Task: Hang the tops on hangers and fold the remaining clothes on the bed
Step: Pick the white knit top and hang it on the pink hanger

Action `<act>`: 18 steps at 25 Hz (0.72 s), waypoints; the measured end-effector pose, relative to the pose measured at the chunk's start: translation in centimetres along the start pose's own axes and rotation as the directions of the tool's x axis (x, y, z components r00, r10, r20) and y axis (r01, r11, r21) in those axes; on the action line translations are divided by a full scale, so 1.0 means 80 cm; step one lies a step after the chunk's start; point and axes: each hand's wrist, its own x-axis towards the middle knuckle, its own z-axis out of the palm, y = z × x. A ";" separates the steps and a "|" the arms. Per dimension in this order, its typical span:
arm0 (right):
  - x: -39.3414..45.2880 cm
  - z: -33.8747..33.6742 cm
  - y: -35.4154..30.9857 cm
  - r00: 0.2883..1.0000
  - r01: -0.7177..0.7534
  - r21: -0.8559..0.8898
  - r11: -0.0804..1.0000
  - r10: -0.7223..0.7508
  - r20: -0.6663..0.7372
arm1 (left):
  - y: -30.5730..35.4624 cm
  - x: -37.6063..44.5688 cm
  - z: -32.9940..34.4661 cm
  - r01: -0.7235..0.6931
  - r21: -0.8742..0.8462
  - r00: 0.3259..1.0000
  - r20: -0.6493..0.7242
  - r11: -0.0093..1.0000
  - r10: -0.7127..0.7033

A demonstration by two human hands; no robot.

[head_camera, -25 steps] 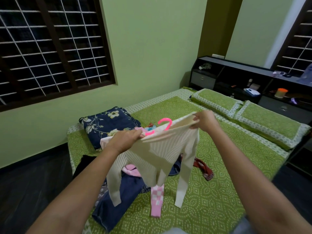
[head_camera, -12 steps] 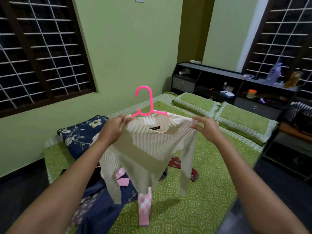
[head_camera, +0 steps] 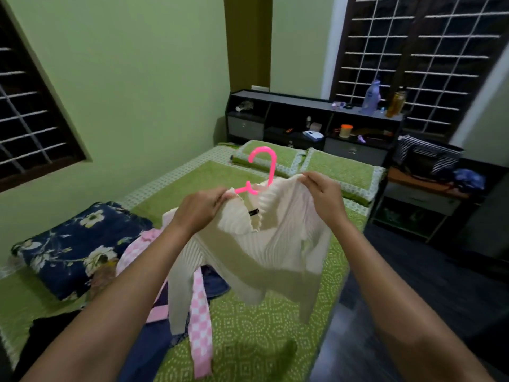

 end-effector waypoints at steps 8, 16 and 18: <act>0.005 -0.198 0.138 0.993 -0.010 -0.499 0.866 0.070 0.100 | 0.122 0.135 0.085 -0.007 -0.324 0.999 0.043 0.946 0.022; 0.053 -0.357 0.240 0.994 -0.100 -0.558 0.824 0.062 -0.087 | 0.332 0.303 0.194 -0.070 -0.502 0.954 0.219 0.862 0.205; 0.065 -0.409 0.264 0.989 -0.134 -0.530 0.837 0.082 -0.121 | 0.340 0.339 0.212 -0.031 -0.566 0.933 0.279 0.824 0.227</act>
